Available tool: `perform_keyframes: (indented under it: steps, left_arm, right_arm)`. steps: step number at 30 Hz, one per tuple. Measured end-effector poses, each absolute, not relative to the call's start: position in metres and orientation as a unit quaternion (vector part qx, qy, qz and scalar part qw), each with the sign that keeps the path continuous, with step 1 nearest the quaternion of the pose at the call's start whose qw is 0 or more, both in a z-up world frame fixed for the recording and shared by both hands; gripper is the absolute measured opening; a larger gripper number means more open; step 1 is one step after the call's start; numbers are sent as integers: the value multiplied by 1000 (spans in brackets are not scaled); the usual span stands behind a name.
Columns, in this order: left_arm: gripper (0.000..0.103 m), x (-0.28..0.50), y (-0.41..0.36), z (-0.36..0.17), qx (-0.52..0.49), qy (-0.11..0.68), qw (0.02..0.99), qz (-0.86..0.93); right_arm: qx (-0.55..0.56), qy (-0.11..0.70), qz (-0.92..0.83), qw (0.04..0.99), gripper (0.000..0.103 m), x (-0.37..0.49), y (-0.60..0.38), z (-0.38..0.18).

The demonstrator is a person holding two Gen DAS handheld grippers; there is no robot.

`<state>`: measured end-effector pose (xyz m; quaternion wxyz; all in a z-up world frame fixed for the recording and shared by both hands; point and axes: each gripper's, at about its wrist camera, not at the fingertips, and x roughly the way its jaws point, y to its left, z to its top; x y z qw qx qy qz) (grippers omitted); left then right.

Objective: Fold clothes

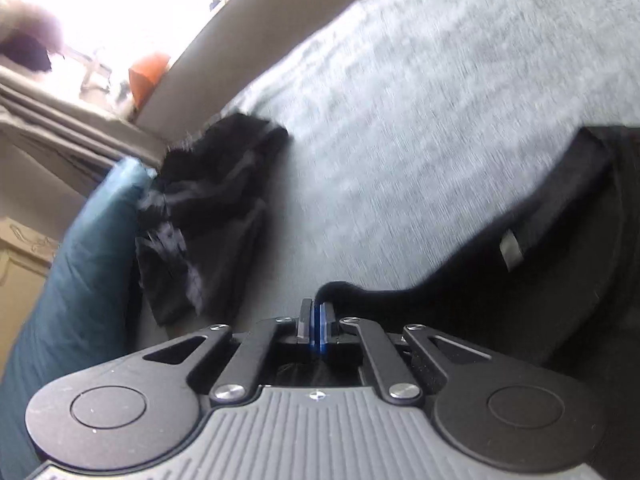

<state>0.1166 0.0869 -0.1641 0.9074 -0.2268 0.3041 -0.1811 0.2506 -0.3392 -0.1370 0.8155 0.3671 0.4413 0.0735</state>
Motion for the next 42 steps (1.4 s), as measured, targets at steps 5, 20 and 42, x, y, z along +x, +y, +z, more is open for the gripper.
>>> perform_keyframes:
  steps: [5,20,42]
  left_arm:
    - [25,115,84,-164,-218,299,911,-180]
    - [25,113,87,-165,-229,298,909,-181]
    - [29,70,99,-140,-205,377,886,-177]
  right_arm:
    - [364,435,61,821,2,280,-338,-157]
    - [279,440,153,839,17,273,-324,-114]
    - [6,527,353,773,16,252,-112,-121]
